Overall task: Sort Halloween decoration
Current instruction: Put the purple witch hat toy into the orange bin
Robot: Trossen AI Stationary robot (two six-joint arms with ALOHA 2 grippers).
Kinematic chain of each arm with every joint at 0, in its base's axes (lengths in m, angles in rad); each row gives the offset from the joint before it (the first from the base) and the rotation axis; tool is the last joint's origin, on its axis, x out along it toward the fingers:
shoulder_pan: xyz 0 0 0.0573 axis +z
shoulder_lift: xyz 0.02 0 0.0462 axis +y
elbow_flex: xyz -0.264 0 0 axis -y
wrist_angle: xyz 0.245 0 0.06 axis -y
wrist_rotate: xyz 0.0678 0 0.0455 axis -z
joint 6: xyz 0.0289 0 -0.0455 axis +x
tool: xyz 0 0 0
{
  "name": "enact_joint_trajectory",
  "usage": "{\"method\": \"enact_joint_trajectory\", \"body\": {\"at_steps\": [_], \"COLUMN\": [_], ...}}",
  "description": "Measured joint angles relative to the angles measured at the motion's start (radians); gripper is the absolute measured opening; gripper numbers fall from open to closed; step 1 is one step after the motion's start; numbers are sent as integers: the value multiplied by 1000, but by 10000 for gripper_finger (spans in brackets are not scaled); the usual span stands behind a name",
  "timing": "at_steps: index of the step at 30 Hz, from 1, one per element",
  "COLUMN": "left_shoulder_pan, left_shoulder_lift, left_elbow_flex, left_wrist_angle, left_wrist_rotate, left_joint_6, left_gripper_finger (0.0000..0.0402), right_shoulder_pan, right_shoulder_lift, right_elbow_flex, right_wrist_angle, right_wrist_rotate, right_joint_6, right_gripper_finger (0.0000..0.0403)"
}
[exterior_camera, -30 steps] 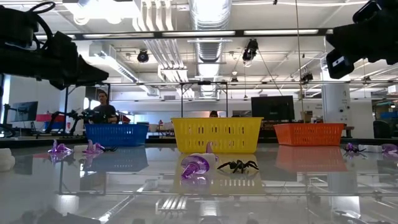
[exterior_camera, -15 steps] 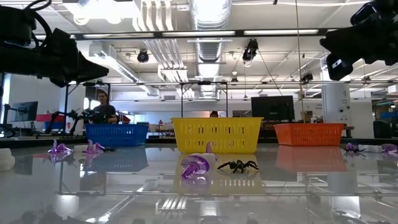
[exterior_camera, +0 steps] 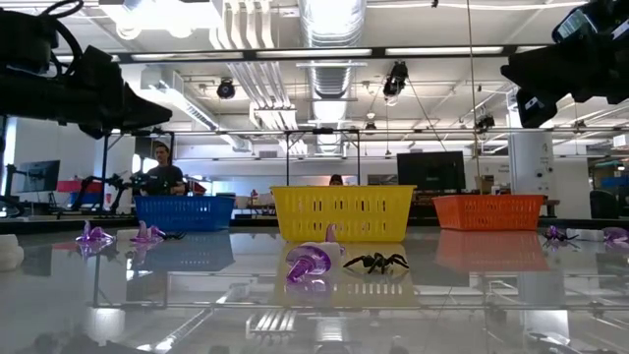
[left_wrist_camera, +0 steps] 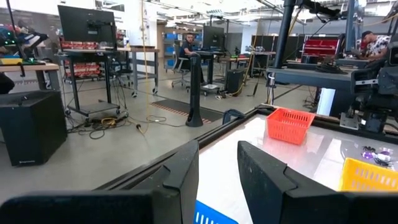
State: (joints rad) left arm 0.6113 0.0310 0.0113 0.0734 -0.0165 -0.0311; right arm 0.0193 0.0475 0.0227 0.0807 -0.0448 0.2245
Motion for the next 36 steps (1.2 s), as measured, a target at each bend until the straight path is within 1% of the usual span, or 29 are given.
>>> {"method": "enact_joint_trajectory", "body": {"at_steps": [13, 17, 19, 21, 24, 26, 31, 36], "left_shoulder_pan": [0, 0, 1, 2, 2, 2, 2, 2], "left_shoulder_lift": [7, 7, 9, 16, 30, 41, 77, 104], "left_elbow_flex": [0, 0, 0, 0, 0, 0, 0, 0], "left_wrist_angle": [20, 83, 81, 97, 142, 144, 144, 169], "left_wrist_rotate": [-1, -26, -27, -79, -206, -264, -239, -236], "left_joint_6": [-4, -13, -7, -1, -77, -135, -290, -341], "left_gripper_finger": [94, 94, 94, 94, 94, 94, 94, 94], "right_shoulder_pan": [0, 0, 0, 0, 0, 0, 0, 0], "right_shoulder_lift": [0, 0, 0, 0, 0, 0, 0, 0], "right_elbow_flex": [0, 0, 0, 0, 0, 0, 0, 0], "right_wrist_angle": [-1, -1, -1, -2, -1, -1, 0, 6], "right_wrist_rotate": [-1, -1, 0, 2, 3, 4, 4, 5], "right_joint_6": [0, 0, 0, 0, 0, 1, 4, 4], "right_gripper_finger": [63, 63, 63, 63, 63, 63, 63, 63]}}
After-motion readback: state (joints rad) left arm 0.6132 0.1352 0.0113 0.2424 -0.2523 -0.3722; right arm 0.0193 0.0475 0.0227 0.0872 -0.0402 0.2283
